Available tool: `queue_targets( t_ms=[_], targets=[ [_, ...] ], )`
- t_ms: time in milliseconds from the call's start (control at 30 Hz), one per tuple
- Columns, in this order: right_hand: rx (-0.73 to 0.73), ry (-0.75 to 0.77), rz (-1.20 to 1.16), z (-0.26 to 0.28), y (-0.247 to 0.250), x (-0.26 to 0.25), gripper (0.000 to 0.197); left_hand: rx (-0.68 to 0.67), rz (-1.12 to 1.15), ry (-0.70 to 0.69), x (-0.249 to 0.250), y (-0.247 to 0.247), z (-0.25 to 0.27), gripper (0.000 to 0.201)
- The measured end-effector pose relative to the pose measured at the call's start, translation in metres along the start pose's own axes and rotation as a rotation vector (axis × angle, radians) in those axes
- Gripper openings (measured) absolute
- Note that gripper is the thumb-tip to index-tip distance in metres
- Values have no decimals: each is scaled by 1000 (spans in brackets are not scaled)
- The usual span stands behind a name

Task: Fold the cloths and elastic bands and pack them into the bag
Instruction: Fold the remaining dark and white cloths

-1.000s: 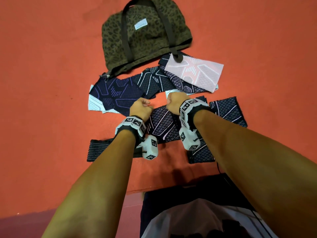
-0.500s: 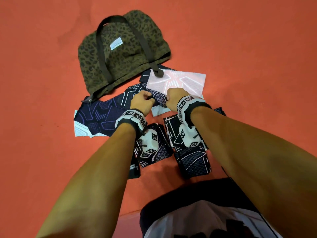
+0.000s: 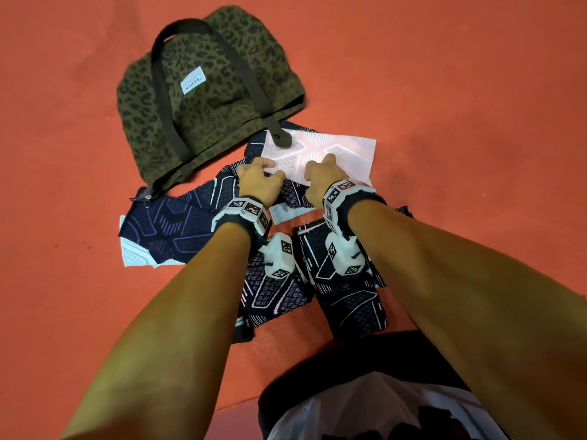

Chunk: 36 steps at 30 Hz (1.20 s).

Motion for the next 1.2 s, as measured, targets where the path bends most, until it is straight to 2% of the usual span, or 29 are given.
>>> queue_targets(
  t_ms=[167,300,567,667,767,867,1033,1100,1200],
  targets=[
    [19,14,-10,-7,2,-8,48,4,104,3,4,-1,-3,31],
    [23,20,-6,-8,0,-10,53,12,149,-41,1,5,-1,17],
    [26,66,-10,8,-20,-30,50,-10,248,-49,-18,9,32,29],
    [24,103,10,20,-31,-37,52,26,282,-45,-32,15,53,44],
    [48,150,20,35,-45,-44,52,51,347,-22,-53,21,73,22],
    [86,157,69,49,-60,-54,52,85,374,-3,-70,27,101,19],
    [109,163,177,63,-89,-68,39,81,480,70,-113,29,132,16],
    [118,189,206,67,-101,-72,27,86,507,84,-129,29,141,14],
    [149,250,230,72,-113,-79,21,88,553,82,-146,29,149,17]
  ],
)
Point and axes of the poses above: each hand's wrist, its own z-axis away from the middle knuckle, its own y-axis out of the back of the hand, x = y × z, the point moved 1 cm from there along -z, towards the middle knuckle, and after that the axes turned 12 degrees about -x, right-handed, at the moved point
